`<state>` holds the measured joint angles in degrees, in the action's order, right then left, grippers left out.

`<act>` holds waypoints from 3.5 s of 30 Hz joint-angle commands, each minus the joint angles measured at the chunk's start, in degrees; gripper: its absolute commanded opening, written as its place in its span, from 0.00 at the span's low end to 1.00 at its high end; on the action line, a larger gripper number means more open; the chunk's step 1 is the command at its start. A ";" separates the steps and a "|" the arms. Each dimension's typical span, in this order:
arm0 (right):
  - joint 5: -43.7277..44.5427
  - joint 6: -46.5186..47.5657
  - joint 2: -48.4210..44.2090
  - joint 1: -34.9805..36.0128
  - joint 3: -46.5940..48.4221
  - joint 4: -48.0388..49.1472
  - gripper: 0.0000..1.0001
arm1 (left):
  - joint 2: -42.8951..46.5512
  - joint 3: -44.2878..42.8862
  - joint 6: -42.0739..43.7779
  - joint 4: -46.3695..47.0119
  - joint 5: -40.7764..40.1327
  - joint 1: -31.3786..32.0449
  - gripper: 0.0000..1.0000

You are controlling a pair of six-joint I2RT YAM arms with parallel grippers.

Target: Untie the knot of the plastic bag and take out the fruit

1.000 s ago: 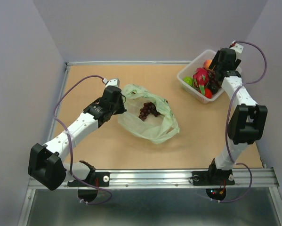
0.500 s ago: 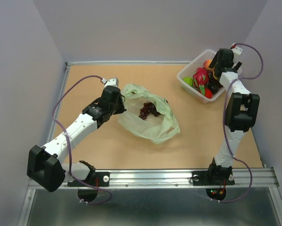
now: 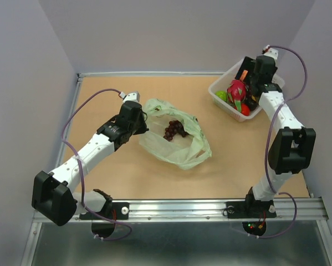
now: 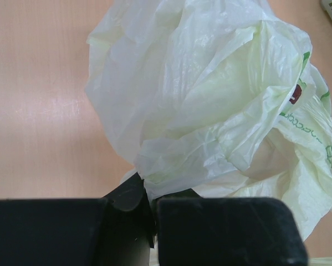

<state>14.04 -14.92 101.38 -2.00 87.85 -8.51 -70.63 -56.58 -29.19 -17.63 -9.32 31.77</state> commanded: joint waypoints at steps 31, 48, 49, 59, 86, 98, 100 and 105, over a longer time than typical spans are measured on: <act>-4.92 33.81 2.93 44.63 -11.30 -10.12 0.64 | -3.90 -5.92 2.91 -0.74 1.15 -0.13 0.06; 3.37 38.30 14.54 44.54 -11.39 -2.03 0.82 | -2.14 -2.66 1.50 -0.92 2.38 -0.04 0.06; 3.10 38.04 14.63 44.54 -11.48 -1.86 0.78 | -2.32 -2.57 1.59 -0.92 2.38 -0.13 0.06; -3.75 34.35 10.94 44.54 -12.97 -1.95 0.04 | -4.25 -2.93 2.47 -0.30 2.20 -0.04 0.06; -37.60 19.75 -18.41 43.75 -4.63 -4.06 0.00 | -5.75 -3.90 4.58 -0.30 -5.71 -3.29 0.06; -19.87 21.95 -19.21 27.85 0.12 -3.88 0.00 | -0.30 2.17 4.67 -0.92 -5.80 -8.21 0.06; -14.41 22.82 -17.54 24.70 1.17 -3.62 0.00 | 0.58 2.87 4.41 -1.01 -5.53 -8.39 0.06; 0.25 21.43 -10.53 16.69 4.95 -0.55 0.00 | 2.78 4.10 3.62 -1.09 -4.74 -8.48 0.06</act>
<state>0.84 6.72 86.91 18.63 86.96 -14.79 -70.74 -53.41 -25.39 -19.07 -13.96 23.51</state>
